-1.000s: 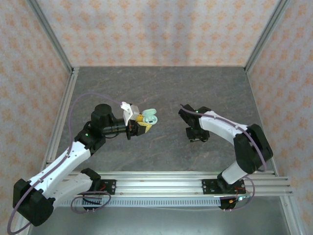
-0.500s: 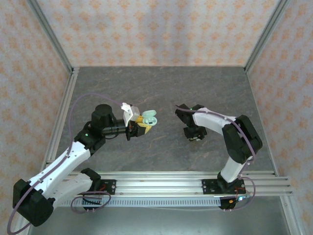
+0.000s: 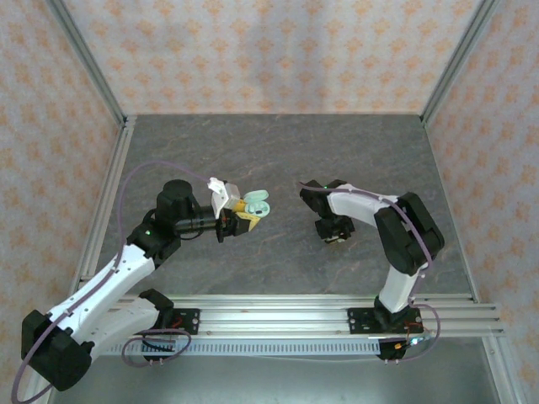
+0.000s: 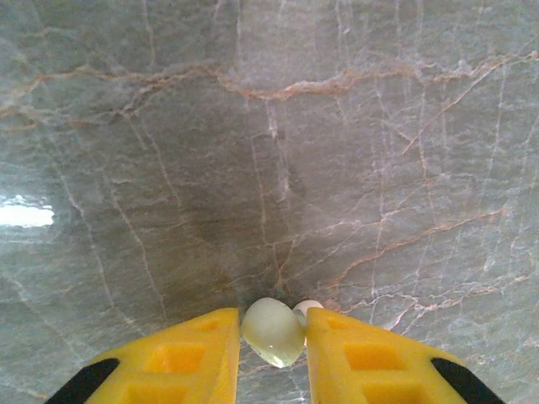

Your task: Insert wireless bluetooth earbuds into charging case

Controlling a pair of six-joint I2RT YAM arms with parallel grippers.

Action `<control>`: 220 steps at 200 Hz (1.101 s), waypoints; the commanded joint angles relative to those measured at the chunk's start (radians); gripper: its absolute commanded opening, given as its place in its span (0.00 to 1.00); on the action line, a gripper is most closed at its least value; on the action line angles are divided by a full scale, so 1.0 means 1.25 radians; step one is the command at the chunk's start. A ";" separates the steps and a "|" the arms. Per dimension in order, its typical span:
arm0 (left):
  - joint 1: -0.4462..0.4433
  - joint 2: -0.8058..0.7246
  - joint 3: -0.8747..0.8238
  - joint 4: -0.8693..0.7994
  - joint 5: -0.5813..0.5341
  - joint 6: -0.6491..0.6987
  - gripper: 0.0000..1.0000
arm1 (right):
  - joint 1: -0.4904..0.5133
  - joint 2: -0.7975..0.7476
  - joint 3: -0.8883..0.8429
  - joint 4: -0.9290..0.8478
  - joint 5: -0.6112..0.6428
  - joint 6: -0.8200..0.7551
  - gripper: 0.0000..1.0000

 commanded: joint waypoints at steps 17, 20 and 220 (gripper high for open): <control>0.007 -0.019 0.024 -0.016 -0.012 0.023 0.15 | -0.007 0.028 0.025 -0.014 0.018 -0.010 0.22; 0.007 -0.020 0.025 -0.019 -0.013 0.024 0.15 | -0.008 0.027 0.026 -0.016 0.017 -0.010 0.21; 0.007 0.002 0.043 -0.002 0.026 0.017 0.14 | 0.056 -0.558 0.059 0.260 -0.622 0.144 0.05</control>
